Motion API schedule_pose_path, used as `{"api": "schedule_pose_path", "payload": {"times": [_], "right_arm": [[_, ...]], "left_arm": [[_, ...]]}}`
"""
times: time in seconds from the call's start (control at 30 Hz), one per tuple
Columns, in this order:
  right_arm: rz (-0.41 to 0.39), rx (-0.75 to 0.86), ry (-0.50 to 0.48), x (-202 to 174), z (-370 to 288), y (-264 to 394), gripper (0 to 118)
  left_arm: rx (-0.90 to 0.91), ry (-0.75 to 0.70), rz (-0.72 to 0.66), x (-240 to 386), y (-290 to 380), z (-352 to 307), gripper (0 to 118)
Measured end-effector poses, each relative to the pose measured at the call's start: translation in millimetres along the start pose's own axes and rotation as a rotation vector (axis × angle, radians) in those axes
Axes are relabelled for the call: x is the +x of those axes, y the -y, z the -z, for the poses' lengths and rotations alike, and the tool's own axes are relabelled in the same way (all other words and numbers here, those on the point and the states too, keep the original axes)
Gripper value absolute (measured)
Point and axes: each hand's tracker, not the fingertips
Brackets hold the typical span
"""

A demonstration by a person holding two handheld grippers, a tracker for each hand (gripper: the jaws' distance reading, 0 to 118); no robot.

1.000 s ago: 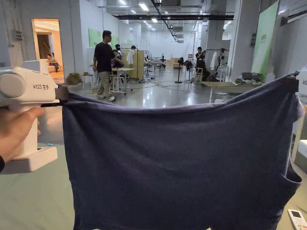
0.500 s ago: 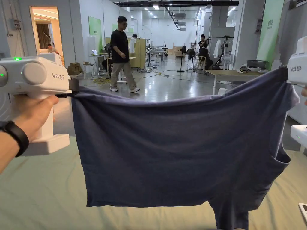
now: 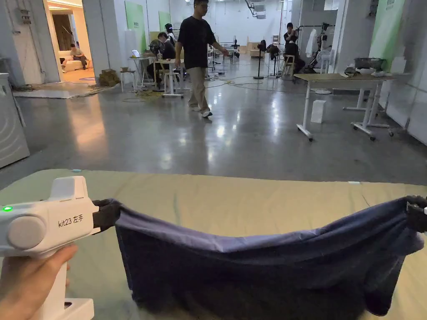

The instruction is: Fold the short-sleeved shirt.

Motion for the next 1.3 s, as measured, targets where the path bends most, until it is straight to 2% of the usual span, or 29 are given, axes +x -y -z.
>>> {"api": "schedule_pose_path", "payload": {"times": [0.03,0.07,0.13,0.2,0.23,0.37,0.5,0.57,0.7,0.97,1.17,1.3], "right_arm": [[-0.002,0.006,0.000,2.7,-12.6,11.6,4],[0.030,-0.030,-0.036,8.6,-27.7,26.8,4],[0.061,-0.006,-0.018,16.5,-49.1,57.9,4],[0.041,-0.005,-0.007,20.0,-77.8,91.8,4],[0.032,-0.018,-0.007,21.9,-93.0,107.2,4],[0.078,-0.060,0.001,26.3,-139.7,163.6,4],[0.118,-0.128,0.001,21.4,-169.2,209.8,4],[0.107,-0.148,0.018,14.1,-180.8,231.5,4],[0.117,-0.192,0.027,9.5,-187.9,277.7,4],[0.191,-0.266,0.067,10.5,-187.8,311.4,4],[0.148,-0.302,0.057,13.1,-184.0,309.6,4],[0.184,-0.354,0.038,21.0,-177.1,317.4,4]], "left_arm": [[0.011,0.004,0.004,2.4,21.5,-18.1,7],[-0.001,0.011,0.007,8.4,47.7,-39.9,7],[-0.013,0.028,-0.005,-8.1,50.6,-41.3,7],[-0.038,0.033,-0.021,-2.3,82.8,-66.3,7],[-0.042,0.027,-0.024,-19.1,91.5,-66.3,7],[-0.084,0.007,-0.038,-29.6,144.2,-96.4,7],[-0.102,-0.006,-0.040,-42.0,186.6,-117.4,7],[-0.103,0.034,-0.123,-51.6,204.4,-123.8,7],[-0.146,-0.042,-0.129,-58.3,236.2,-125.4,7],[-0.208,-0.052,-0.126,-65.8,269.5,-126.8,7],[-0.266,-0.065,-0.119,-73.6,284.0,-120.4,7],[-0.311,-0.068,-0.110,-75.2,290.1,-114.9,7]]}}
